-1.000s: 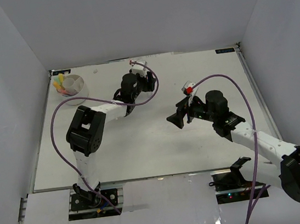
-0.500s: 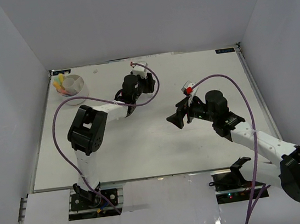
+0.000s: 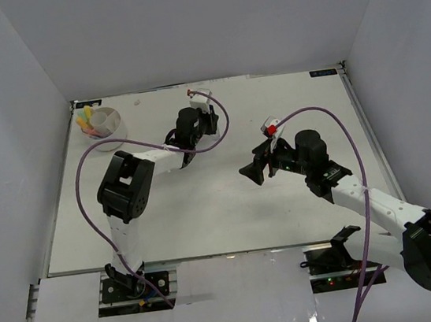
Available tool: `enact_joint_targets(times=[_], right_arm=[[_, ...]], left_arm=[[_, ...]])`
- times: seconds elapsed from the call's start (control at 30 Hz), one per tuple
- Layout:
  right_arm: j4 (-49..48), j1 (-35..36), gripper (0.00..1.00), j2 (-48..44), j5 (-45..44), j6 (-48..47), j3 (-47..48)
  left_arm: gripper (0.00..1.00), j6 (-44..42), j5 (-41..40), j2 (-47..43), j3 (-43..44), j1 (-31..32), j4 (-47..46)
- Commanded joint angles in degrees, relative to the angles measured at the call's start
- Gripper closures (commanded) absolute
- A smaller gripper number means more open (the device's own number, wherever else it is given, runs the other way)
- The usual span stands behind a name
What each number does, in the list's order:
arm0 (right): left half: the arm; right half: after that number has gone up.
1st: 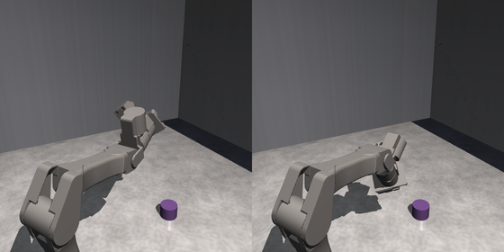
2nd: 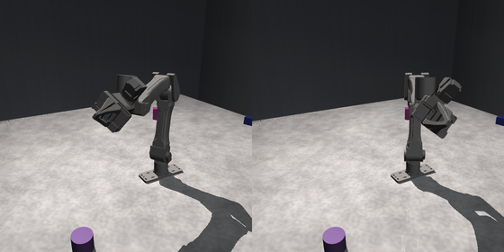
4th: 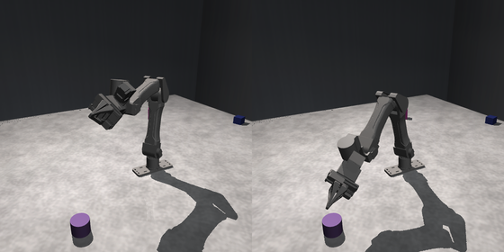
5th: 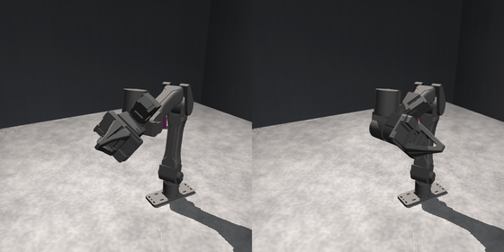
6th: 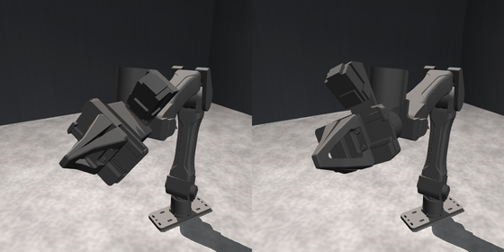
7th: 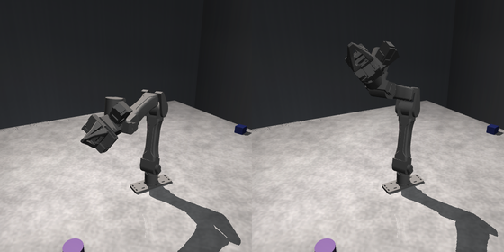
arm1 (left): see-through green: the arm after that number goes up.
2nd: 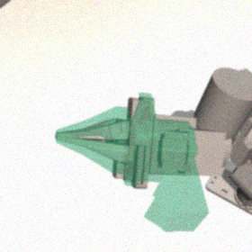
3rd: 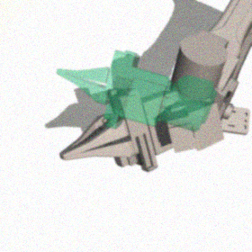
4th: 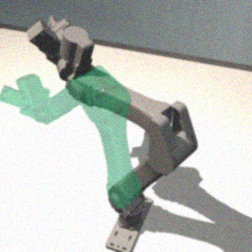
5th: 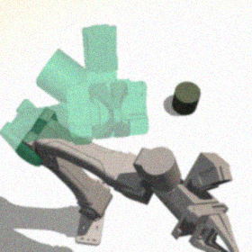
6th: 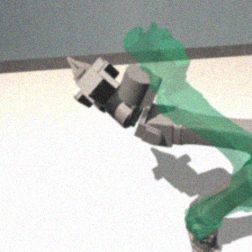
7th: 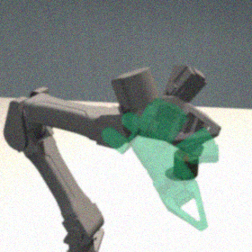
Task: Sort the stationery into containers
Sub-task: Pick up the stationery from the center of the board, then place the stationery in the storage box.
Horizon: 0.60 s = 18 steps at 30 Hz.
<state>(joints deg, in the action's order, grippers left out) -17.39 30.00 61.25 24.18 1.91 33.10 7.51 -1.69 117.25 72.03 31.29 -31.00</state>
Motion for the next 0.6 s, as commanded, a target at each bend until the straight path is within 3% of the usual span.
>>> enact_joint_targets(times=[0.0,0.23,0.57], right_arm=[[-2.74,-0.20,0.09,0.01,0.69,-0.68,0.12],[-2.65,-0.20,0.09,-0.34,0.60,-0.68,0.12],[-2.74,-0.20,0.10,0.18,1.48,-0.42,0.30]], left_arm=[[0.86,-0.65,-2.08,-5.89,-0.57,0.09,-0.29],[0.91,-4.08,-8.67,-14.32,-1.45,-4.38,5.68],[0.90,-3.82,-12.02,-24.53,-0.05,-25.28,14.74]])
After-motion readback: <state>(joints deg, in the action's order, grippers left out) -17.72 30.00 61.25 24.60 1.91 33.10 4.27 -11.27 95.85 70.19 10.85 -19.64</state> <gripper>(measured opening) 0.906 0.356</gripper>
